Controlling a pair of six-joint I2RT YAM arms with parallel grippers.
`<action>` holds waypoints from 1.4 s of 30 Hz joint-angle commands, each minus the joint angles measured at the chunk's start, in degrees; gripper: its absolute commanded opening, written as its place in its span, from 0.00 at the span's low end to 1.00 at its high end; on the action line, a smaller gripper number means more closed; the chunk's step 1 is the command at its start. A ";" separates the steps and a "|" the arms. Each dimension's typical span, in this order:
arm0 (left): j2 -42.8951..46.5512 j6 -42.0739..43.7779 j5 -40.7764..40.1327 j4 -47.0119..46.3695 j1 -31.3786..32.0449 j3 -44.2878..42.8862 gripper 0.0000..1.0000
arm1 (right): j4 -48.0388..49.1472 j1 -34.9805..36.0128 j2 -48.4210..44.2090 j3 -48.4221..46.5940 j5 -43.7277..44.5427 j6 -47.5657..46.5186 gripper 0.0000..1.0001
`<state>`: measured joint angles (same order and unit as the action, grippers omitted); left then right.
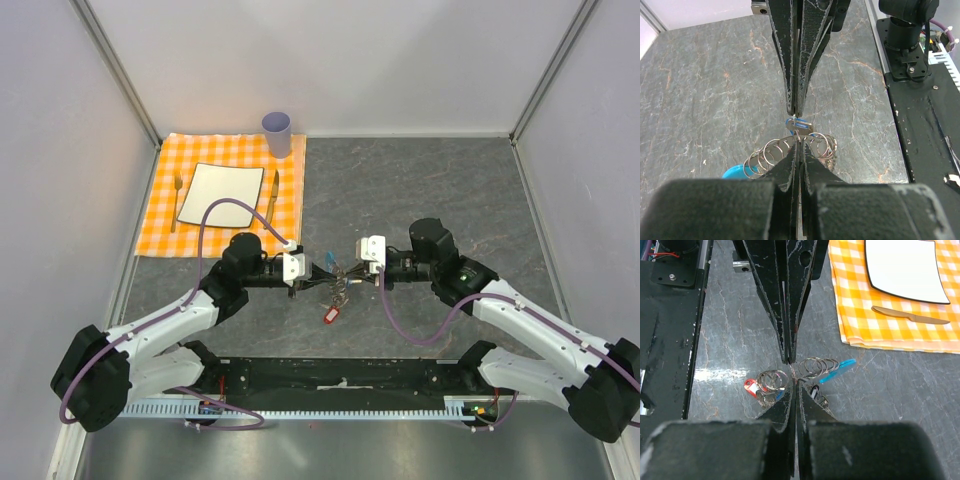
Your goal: Put the keys on the keyring
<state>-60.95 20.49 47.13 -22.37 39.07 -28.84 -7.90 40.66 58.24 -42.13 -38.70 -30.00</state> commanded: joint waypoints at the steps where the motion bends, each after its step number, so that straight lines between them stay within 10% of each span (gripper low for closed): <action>1: 1.01 2.45 1.82 -0.48 -0.22 -0.95 0.02 | 1.22 0.20 0.30 -2.69 -0.94 -1.64 0.00; 42: 0.74 2.27 2.61 -0.74 -0.13 -1.66 0.02 | 4.03 0.47 2.32 -1.99 -7.71 -0.41 0.00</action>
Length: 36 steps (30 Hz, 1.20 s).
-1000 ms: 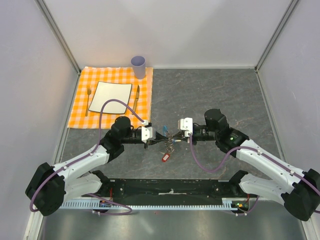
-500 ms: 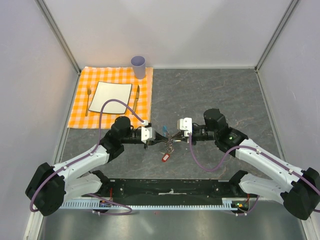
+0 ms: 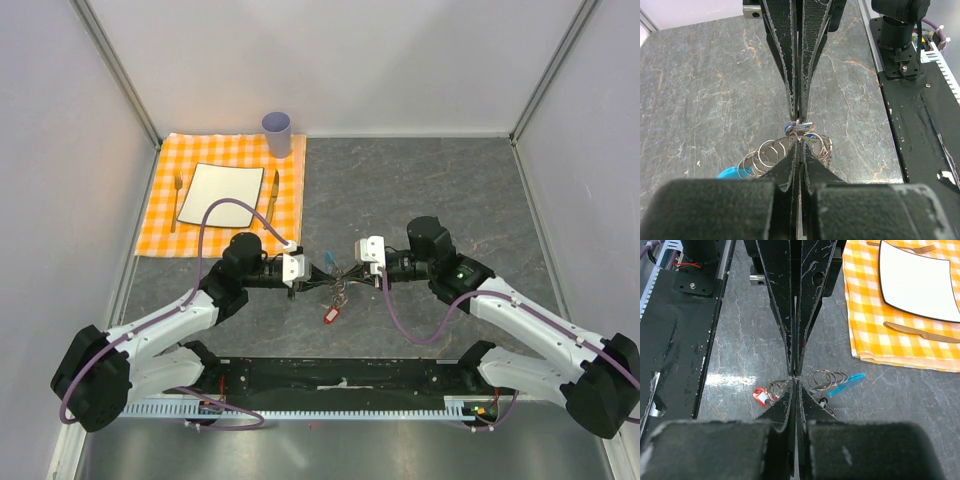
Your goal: Put the keys on the keyring
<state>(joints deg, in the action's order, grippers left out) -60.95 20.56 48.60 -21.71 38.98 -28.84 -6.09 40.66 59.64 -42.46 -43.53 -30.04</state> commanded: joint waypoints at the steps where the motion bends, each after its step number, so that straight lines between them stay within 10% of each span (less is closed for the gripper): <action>1: 0.92 2.21 1.15 -1.31 -0.13 -1.66 0.02 | 2.13 0.55 1.01 -1.66 -2.70 -0.37 0.00; 36: 1.88 1.33 1.85 -2.28 -0.13 -1.13 0.02 | 4.42 1.08 -1.89 -0.08 3.44 1.74 0.00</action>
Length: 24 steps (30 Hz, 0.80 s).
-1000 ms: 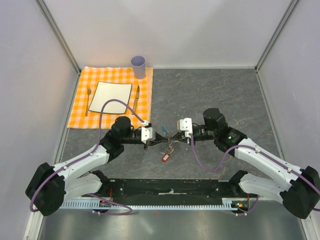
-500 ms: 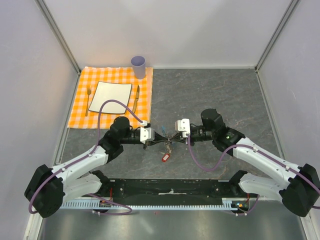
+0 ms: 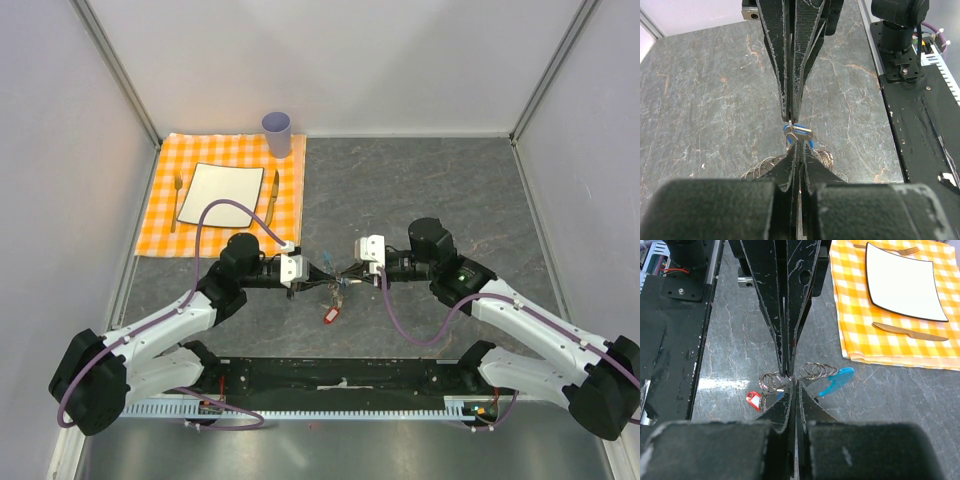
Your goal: Put the keys on the keyring
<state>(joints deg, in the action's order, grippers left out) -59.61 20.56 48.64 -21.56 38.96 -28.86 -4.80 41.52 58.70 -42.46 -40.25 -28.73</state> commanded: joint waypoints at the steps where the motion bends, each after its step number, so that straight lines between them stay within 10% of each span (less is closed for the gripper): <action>1: 0.64 1.33 1.72 -2.43 -0.11 -1.11 0.02 | 2.87 0.23 -0.95 0.01 0.52 0.34 0.00; 24: 12.32 -24.23 -17.62 -6.48 0.06 14.62 0.02 | 10.42 0.23 -5.52 7.21 11.33 12.20 0.00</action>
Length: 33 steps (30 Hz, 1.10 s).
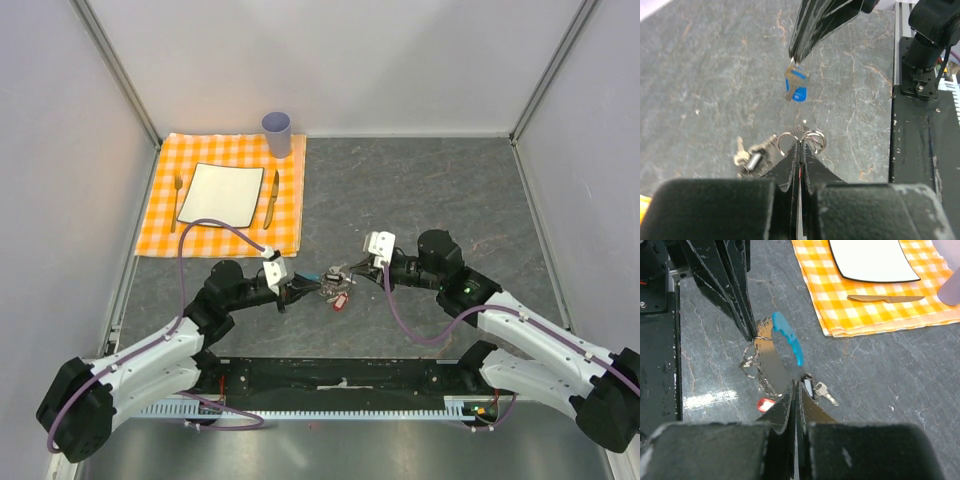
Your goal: Put the keys on the keyring
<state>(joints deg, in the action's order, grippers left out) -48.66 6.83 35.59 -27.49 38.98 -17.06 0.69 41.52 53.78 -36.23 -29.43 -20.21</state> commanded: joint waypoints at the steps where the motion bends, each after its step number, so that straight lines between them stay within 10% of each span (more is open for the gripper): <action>1: 1.38 -11.91 -4.83 -0.55 0.04 3.43 0.02 | 5.46 0.23 -0.78 1.07 0.51 4.03 0.00; 20: -32.18 -17.98 -13.44 -6.80 0.22 -8.43 0.02 | 6.17 0.14 -1.40 2.48 1.83 4.83 0.00; 30: -17.54 -24.93 -26.96 16.10 3.11 -6.13 0.02 | 7.04 0.14 0.45 2.65 1.57 5.35 0.00; 33: -15.07 -28.52 -33.73 22.45 6.89 -8.94 0.20 | 7.05 0.14 -0.16 2.65 3.14 5.96 0.00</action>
<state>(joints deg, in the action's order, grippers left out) -67.53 -15.16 11.27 -15.77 42.09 -22.02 5.56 41.52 53.95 -33.43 -27.88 -15.55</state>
